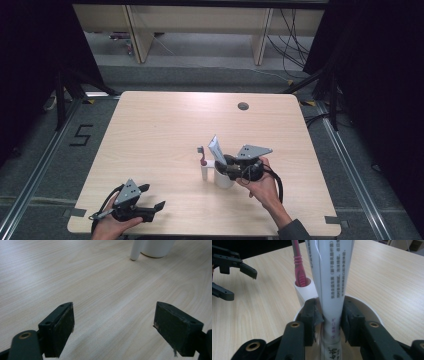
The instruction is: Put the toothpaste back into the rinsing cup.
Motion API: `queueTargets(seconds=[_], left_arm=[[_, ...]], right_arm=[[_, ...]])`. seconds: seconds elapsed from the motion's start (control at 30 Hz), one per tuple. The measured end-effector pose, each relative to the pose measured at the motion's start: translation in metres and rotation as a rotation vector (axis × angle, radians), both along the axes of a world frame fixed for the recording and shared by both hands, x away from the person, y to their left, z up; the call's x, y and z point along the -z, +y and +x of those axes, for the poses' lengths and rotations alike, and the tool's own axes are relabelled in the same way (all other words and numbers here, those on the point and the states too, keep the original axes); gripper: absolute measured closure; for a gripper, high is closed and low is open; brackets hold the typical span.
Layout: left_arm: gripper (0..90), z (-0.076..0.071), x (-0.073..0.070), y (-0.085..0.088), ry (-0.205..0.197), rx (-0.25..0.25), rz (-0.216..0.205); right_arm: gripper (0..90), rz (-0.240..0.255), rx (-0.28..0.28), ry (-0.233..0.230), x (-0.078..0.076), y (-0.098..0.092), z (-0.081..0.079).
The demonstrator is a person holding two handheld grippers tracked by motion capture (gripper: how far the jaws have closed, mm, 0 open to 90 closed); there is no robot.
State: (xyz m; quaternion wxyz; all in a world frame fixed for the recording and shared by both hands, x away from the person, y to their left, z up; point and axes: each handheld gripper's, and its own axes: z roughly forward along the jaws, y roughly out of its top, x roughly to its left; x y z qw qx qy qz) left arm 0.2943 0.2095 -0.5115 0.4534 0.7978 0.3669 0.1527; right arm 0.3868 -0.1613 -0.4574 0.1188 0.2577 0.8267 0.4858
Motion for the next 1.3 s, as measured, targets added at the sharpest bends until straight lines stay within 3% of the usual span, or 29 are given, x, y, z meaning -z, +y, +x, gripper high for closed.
queueTargets(seconds=[0.23,0.37,0.5,0.6,0.63,0.67,0.73,0.77,0.83,0.9,0.93,1.0,1.1,1.13,1.23,1.3], left_arm=[[16.3,0.000,0.000,0.000,0.002,-0.007,-0.005],[16.3,-0.001,0.000,0.000,0.001,-0.010,-0.012],[16.3,-0.001,0.000,0.000,-0.003,-0.012,-0.012],[16.3,-0.001,0.000,0.000,-0.001,-0.009,-0.012],[16.3,-0.001,0.000,0.000,0.000,-0.007,-0.008],[16.3,-0.001,0.000,0.000,0.000,-0.009,-0.011],[16.3,-0.001,0.000,0.000,0.000,-0.011,-0.012],[16.3,-0.001,0.000,0.000,0.000,-0.013,-0.013],[16.3,-0.001,0.000,0.000,-0.001,-0.011,-0.011],[16.3,-0.001,0.000,0.000,-0.003,-0.013,-0.018],[16.3,-0.001,0.000,0.001,-0.004,-0.006,-0.009],[16.3,-0.001,0.000,0.000,-0.002,-0.012,-0.018],[16.3,-0.001,-0.001,0.001,-0.001,-0.008,-0.003],[16.3,-0.001,0.000,0.001,-0.003,-0.007,-0.006],[16.3,-0.001,0.000,0.001,-0.005,-0.007,-0.005],[16.3,-0.001,-0.001,0.001,-0.001,-0.008,-0.004]], right_arm=[[62.1,0.001,-0.005,0.011,-0.003,-0.002,-0.001],[59.7,-0.010,-0.001,-0.014,-0.004,-0.002,-0.002],[54.6,0.004,0.009,0.004,-0.006,-0.003,-0.003],[50.7,0.014,0.015,-0.004,-0.007,-0.005,-0.003],[49.5,0.010,0.011,-0.037,-0.008,-0.007,-0.002],[48.0,0.021,0.011,-0.014,-0.009,-0.007,-0.004],[45.2,0.027,0.010,-0.035,-0.012,-0.009,-0.005],[45.0,0.036,0.011,-0.019,-0.013,-0.009,-0.006],[44.9,0.037,0.011,-0.045,-0.014,-0.012,-0.005],[44.6,0.037,0.017,-0.022,-0.015,-0.014,-0.007],[44.6,0.035,0.013,-0.045,-0.015,-0.014,-0.007],[44.2,0.036,0.023,-0.048,-0.015,-0.016,-0.008],[43.3,0.040,0.025,-0.030,-0.017,-0.018,-0.009],[43.1,0.035,0.034,-0.052,-0.017,-0.019,-0.009],[42.7,0.052,0.028,-0.017,-0.017,-0.020,-0.010],[42.4,0.048,0.040,-0.020,-0.018,-0.022,-0.010]])
